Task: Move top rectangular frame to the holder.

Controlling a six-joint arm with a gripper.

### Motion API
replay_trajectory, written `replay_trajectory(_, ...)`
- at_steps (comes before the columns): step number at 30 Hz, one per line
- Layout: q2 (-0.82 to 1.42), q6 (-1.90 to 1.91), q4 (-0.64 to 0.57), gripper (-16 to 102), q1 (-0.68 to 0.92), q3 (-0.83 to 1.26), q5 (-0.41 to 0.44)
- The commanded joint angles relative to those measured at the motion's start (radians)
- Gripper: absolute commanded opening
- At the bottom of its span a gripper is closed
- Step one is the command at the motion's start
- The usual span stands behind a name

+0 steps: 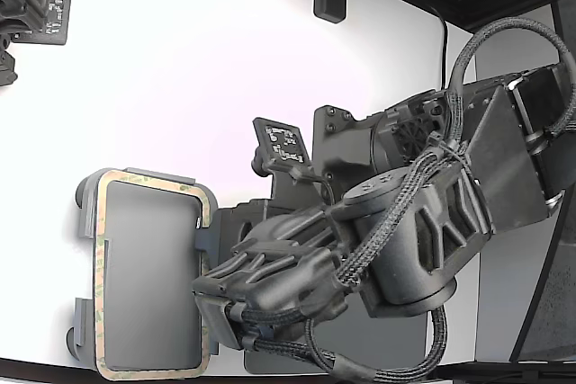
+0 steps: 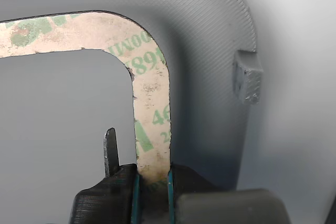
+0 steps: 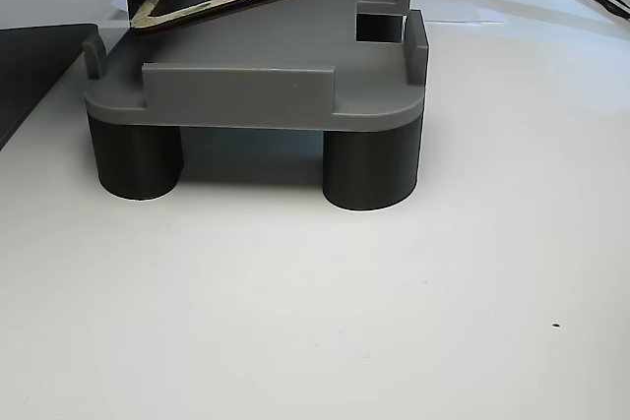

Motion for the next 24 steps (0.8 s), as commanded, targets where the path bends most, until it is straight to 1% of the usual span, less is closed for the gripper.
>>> replay_trajectory(1, 0.028, 0.005, 0.000, -11, -0.012, -0.008, -0.003)
replay_trajectory(7, 0.031, 0.008, 0.015, -11, -0.017, 0.006, 0.000)
replay_trajectory(24, -0.008, 0.025, 0.011, -11, -0.018, -0.014, -0.015)
